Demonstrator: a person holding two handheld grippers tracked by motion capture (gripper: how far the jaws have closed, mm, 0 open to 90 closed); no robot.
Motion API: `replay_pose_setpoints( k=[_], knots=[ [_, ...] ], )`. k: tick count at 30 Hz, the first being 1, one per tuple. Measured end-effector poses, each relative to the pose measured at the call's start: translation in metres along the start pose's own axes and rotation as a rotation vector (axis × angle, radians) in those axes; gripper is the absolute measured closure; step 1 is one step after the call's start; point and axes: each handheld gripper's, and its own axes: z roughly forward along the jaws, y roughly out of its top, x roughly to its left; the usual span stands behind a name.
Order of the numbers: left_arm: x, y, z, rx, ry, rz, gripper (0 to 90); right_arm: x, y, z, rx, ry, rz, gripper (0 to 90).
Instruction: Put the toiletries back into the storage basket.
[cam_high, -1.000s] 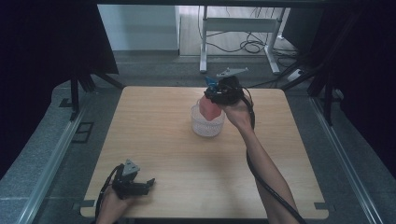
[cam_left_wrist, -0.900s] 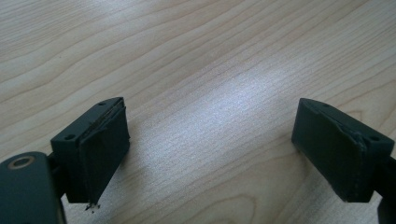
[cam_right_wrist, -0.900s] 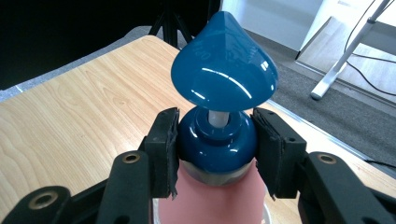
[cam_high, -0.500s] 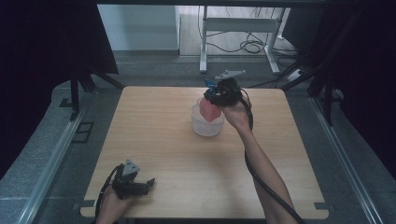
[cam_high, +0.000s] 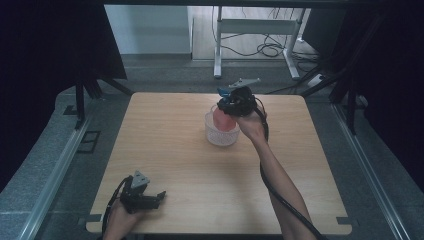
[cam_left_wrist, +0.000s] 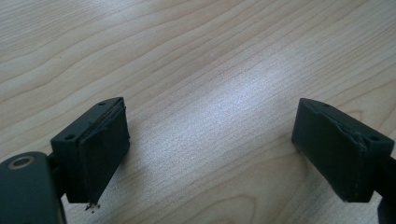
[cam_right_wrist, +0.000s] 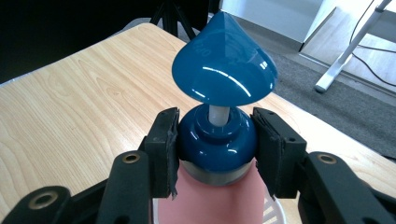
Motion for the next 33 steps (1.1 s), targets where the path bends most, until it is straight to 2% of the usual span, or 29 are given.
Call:
replay_pose_setpoints(
  k=[33],
  knots=[
    [0.0,0.0,0.0,0.001,0.0,-0.003,10.7,0.0,-0.032,0.027,0.053,0.02,0.016,52.8]
  ],
)
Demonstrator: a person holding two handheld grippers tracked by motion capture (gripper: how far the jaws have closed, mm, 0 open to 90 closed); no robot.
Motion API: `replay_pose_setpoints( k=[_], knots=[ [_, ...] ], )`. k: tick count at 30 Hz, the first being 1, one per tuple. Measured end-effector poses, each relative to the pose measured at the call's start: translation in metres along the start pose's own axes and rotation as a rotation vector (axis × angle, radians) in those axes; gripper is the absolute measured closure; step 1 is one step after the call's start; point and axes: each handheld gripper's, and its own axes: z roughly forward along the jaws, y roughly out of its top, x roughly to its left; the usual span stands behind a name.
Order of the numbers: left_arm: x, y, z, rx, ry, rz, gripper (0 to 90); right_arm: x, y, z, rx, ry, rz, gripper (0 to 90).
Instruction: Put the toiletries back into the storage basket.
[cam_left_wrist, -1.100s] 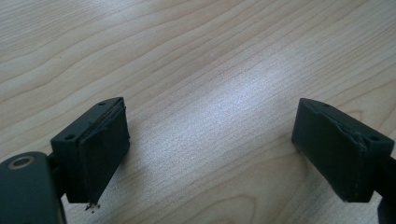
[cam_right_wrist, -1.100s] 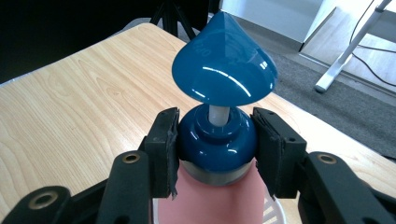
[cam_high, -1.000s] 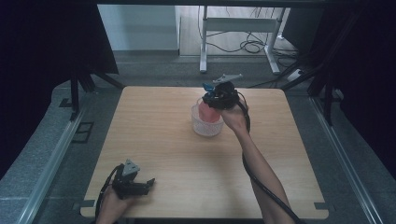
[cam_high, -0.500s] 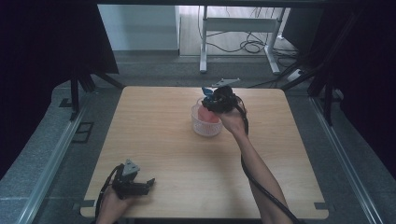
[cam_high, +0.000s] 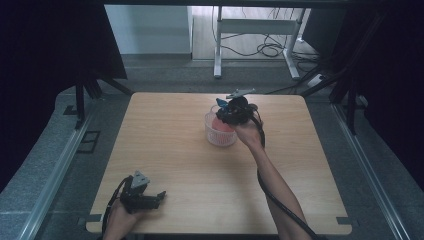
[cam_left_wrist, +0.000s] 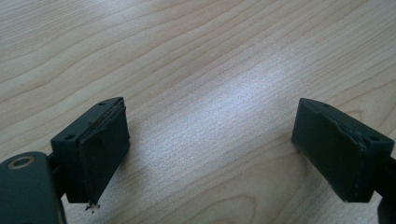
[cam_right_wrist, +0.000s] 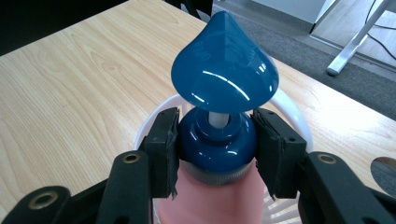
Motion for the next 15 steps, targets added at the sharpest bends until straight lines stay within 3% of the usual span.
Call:
replay_pose_setpoints(
  k=[15],
  knots=[
    [0.0002,0.0001,0.0,0.0,0.0,0.004,10.6,-0.0001,-0.0092,0.0089,0.015,0.015,0.018,52.8]
  ],
)
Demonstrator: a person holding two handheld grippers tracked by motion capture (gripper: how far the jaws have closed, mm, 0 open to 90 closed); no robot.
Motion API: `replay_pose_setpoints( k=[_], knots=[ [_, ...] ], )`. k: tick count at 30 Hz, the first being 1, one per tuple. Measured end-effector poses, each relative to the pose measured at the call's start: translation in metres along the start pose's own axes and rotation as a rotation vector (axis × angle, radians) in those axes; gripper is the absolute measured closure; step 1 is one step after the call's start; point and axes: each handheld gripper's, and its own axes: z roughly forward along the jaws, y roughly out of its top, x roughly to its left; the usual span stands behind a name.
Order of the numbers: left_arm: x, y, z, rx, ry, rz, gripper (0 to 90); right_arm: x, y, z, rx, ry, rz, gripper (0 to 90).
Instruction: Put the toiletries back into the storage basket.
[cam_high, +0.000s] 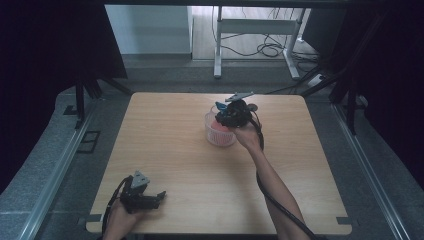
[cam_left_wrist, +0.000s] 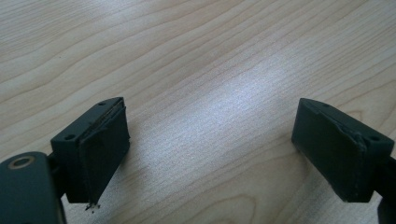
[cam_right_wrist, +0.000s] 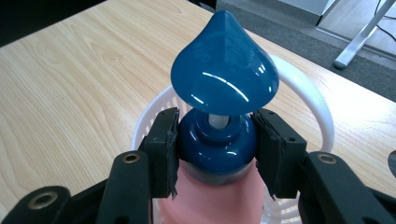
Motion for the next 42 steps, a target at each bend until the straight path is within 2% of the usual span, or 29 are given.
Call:
replay_pose_setpoints(
  k=[6,13,22,29,36,42],
  knots=[
    [0.0,0.0,0.0,0.0,0.0,0.0,10.7,-0.004,-0.001,0.0,-0.002,0.011,0.039,52.1],
    [0.0,0.0,0.0,-0.002,-0.001,0.0,10.7,-0.005,-0.005,0.0,0.004,0.027,0.052,48.7],
    [0.0,0.0,0.0,0.0,0.0,0.001,10.6,-0.004,-0.005,0.0,0.016,0.024,0.035,45.2],
    [0.0,0.0,0.0,0.0,0.0,0.0,10.6,-0.002,-0.003,-0.001,0.019,0.023,0.017,30.6],
    [0.0,0.0,0.0,-0.002,-0.001,0.0,10.6,0.002,-0.001,-0.005,0.001,-0.003,0.002,15.4],
    [0.0,0.0,0.0,0.0,0.0,0.0,10.6,0.003,0.0,-0.011,0.001,0.004,0.002,12.2]
  ],
)
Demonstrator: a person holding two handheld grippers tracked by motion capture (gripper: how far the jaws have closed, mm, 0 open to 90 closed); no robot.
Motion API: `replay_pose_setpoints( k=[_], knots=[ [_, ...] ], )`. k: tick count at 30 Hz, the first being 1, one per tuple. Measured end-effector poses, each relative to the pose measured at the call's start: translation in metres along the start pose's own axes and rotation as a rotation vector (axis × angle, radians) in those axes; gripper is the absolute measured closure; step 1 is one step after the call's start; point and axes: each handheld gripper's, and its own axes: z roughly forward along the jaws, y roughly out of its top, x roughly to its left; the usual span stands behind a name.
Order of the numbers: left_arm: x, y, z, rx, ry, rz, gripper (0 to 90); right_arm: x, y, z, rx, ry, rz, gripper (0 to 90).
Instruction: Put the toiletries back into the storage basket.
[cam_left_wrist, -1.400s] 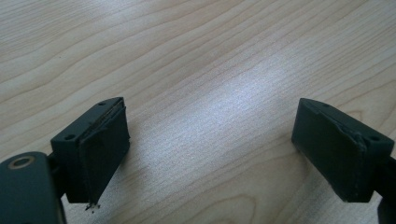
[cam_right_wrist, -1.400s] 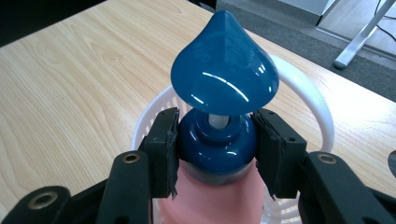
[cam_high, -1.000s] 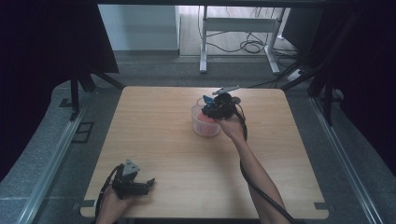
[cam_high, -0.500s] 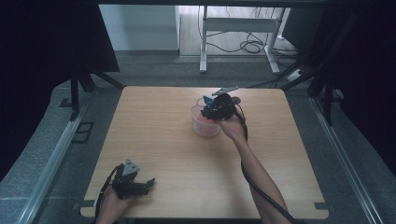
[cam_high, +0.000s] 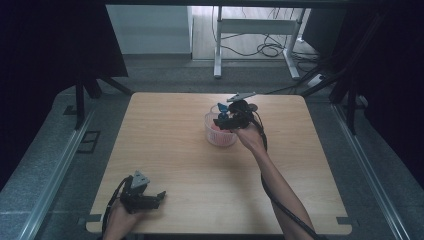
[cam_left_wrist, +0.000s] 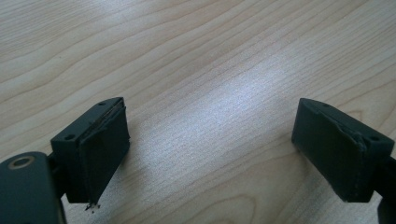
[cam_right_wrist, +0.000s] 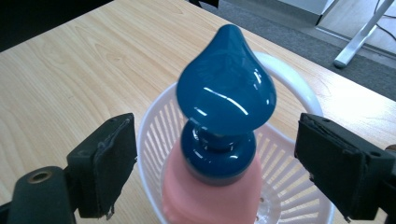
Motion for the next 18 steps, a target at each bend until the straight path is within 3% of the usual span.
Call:
replay_pose_setpoints(
  k=[8,18],
  knots=[
    [0.0,0.0,0.0,-0.001,-0.001,-0.001,10.7,0.003,0.001,-0.007,0.001,-0.007,-0.009,3.6],
    [0.0,0.0,0.0,-0.002,-0.001,-0.002,10.7,0.01,0.002,-0.02,0.004,-0.005,-0.041,3.6]
  ],
)
